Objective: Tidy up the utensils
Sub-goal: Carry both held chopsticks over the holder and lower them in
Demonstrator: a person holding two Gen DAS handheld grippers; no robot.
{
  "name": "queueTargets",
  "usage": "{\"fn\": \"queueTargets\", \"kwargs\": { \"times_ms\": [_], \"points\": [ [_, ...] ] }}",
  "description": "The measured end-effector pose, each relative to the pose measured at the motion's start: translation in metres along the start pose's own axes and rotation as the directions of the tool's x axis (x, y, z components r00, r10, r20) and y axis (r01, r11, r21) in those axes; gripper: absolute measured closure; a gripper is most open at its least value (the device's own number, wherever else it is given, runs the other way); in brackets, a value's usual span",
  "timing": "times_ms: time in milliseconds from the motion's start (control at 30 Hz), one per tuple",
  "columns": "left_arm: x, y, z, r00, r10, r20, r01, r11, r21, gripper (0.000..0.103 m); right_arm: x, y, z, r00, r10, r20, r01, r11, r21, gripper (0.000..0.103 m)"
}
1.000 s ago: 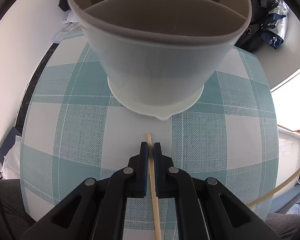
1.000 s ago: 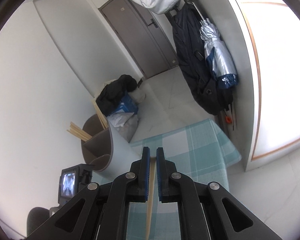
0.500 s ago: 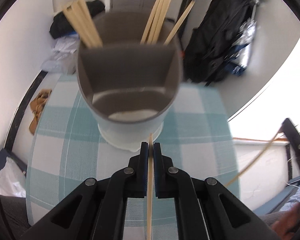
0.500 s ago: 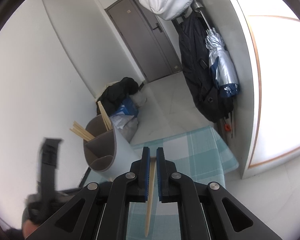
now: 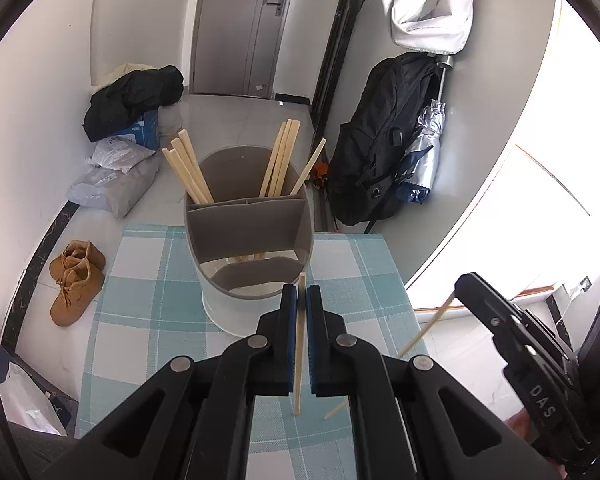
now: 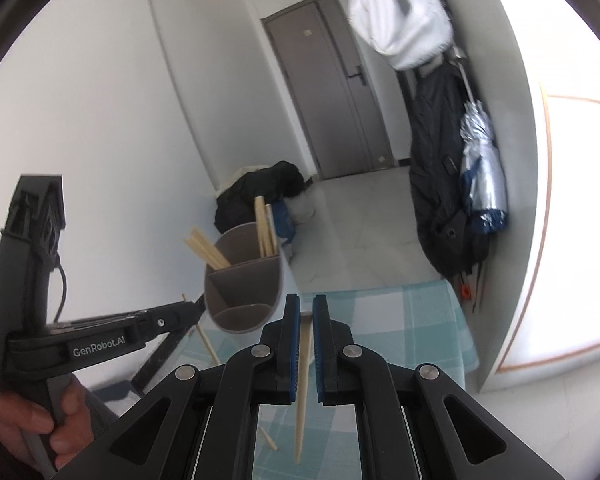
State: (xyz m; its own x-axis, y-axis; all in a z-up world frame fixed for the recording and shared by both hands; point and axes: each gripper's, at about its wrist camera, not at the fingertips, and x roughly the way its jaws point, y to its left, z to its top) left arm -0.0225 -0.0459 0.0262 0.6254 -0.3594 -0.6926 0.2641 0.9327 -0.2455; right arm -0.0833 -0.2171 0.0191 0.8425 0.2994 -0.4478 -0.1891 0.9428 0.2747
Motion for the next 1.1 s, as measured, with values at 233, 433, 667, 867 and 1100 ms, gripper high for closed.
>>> {"fn": "queueTargets", "kwargs": {
  "times_ms": [233,433,667,867,1100],
  "points": [
    [-0.012,0.004,0.000,1.000,-0.021,0.000,0.021,0.999,0.026,0.102,0.004,0.025,-0.001,1.000,-0.020,0.003,0.021,0.997,-0.068,0.098],
    [-0.021,0.004,0.000,0.999,-0.039,0.003,0.039,0.997,0.061,0.102,0.007,0.038,0.001,0.999,-0.044,0.007,0.045,0.993,-0.108,0.098],
    [-0.034,0.007,0.010,0.998,-0.064,0.007,0.063,0.995,0.080,0.102,0.006,0.049,0.010,0.999,-0.051,0.017,0.052,0.993,-0.104,0.098],
    [-0.043,0.012,0.022,0.998,-0.068,0.018,0.067,0.995,0.070,0.102,0.006,0.061,0.024,0.999,-0.049,0.023,0.051,0.992,-0.115,0.098],
    [-0.048,0.022,0.052,0.995,-0.095,0.034,0.094,0.995,0.029,0.103,0.008,0.078,0.056,0.997,-0.031,0.068,0.040,0.989,-0.141,0.098]
  ]
}}
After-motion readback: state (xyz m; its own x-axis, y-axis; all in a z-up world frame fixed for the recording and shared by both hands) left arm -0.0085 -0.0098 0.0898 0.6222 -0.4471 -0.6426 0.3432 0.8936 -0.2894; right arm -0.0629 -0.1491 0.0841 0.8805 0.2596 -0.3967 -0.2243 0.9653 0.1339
